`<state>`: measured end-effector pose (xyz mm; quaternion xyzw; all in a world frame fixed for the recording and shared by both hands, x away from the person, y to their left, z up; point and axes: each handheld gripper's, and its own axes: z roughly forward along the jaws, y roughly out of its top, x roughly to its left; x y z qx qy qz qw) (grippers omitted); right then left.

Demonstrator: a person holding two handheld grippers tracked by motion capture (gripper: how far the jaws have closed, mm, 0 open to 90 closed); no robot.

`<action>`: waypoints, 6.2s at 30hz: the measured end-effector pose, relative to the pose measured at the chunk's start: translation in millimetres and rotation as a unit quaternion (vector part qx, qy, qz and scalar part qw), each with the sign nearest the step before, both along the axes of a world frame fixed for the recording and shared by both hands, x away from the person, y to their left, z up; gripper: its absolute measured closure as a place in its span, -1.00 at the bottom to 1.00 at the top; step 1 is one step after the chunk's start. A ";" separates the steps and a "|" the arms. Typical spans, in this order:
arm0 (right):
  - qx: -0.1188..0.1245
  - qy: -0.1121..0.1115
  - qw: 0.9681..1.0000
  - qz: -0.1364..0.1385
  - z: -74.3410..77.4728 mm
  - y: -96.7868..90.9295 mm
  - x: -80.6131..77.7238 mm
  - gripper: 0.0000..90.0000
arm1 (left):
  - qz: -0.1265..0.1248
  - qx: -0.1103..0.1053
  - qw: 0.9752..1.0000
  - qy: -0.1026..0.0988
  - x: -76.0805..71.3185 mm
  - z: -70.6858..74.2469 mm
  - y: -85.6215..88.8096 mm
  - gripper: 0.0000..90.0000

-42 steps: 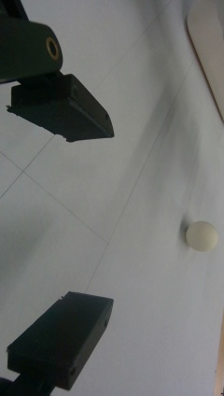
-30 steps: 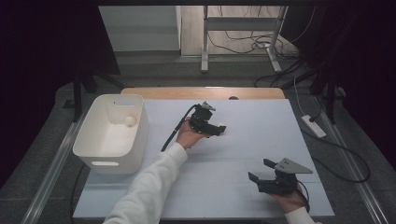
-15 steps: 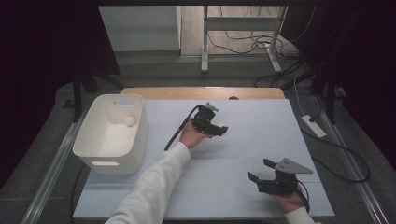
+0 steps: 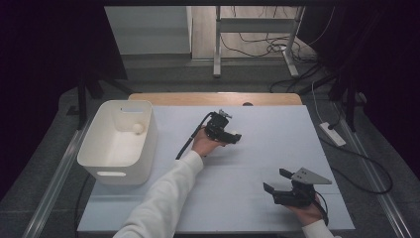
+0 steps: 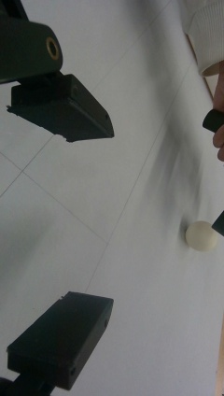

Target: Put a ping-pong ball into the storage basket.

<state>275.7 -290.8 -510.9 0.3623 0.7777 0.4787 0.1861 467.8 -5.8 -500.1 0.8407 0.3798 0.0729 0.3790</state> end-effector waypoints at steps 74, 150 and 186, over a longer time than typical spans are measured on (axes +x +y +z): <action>0.002 -0.003 1.000 -0.001 1.0 -1.8 0.0 -0.65 | -0.025 0.007 1.000 -0.016 -4.0 10.6 -3.4 0.14; -0.006 -0.005 1.000 0.000 1.7 3.1 0.8 -0.65 | -0.025 -0.061 0.995 -0.070 -68.8 50.3 63.0 0.14; -0.009 -0.005 1.000 0.001 1.2 3.8 1.3 -0.65 | -0.019 -0.093 0.989 -0.115 -85.2 83.5 83.0 0.14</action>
